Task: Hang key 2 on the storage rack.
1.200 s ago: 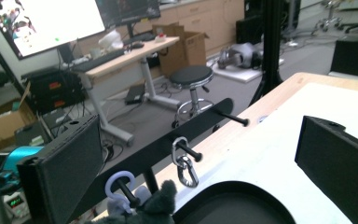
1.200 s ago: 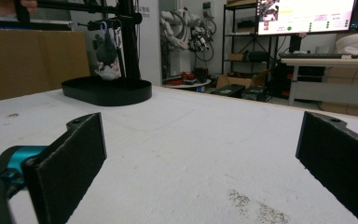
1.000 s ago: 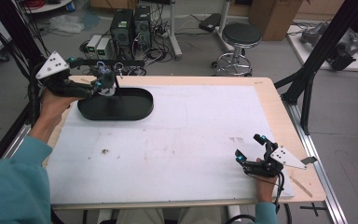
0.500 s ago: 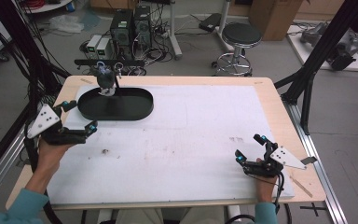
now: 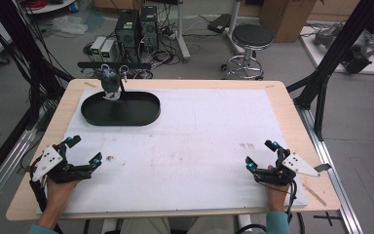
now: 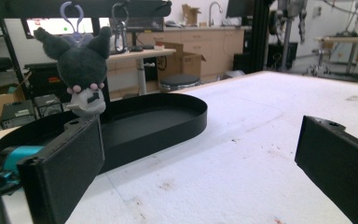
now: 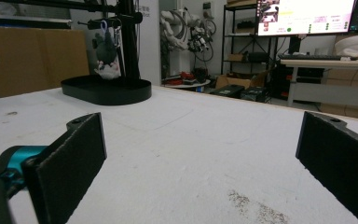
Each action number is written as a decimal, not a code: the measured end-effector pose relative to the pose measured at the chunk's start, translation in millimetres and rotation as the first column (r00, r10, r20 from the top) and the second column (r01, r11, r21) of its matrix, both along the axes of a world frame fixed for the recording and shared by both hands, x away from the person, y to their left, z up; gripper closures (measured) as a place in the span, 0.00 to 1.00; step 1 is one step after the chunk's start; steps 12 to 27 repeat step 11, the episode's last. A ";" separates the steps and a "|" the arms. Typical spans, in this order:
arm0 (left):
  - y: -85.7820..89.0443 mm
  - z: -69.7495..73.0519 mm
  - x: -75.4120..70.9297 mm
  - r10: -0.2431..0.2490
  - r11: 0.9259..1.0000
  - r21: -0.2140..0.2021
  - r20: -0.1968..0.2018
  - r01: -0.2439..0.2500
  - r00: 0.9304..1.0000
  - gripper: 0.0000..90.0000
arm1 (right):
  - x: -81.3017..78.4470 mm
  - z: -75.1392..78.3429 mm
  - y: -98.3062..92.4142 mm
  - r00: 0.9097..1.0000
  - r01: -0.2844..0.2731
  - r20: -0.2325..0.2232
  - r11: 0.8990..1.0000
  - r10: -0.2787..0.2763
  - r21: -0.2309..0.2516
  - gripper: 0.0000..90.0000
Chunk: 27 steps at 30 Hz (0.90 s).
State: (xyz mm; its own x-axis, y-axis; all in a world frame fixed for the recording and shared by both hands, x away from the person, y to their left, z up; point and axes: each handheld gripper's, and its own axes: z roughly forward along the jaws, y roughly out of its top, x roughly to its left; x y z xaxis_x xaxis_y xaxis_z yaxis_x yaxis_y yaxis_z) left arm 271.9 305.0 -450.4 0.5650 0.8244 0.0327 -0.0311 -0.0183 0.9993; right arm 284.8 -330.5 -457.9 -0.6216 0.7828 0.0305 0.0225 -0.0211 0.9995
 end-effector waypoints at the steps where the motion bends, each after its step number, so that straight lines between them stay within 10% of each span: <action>1: 0.4 -2.6 -0.4 0.002 1.000 0.003 0.007 -0.002 1.000 0.02 | -0.3 0.1 0.1 1.000 0.000 -0.004 1.000 0.000 0.000 0.01; 6: 5.3 -7.1 -0.2 0.012 0.999 -0.044 -0.001 -0.013 1.000 0.02 | -0.5 0.0 0.2 1.000 -0.001 -0.005 1.000 0.001 0.000 0.01; 27: 3.6 -7.0 0.2 0.019 0.999 -0.025 -0.007 -0.019 1.000 0.02 | -0.5 -0.1 0.2 1.000 -0.001 0.001 1.000 0.001 0.002 0.01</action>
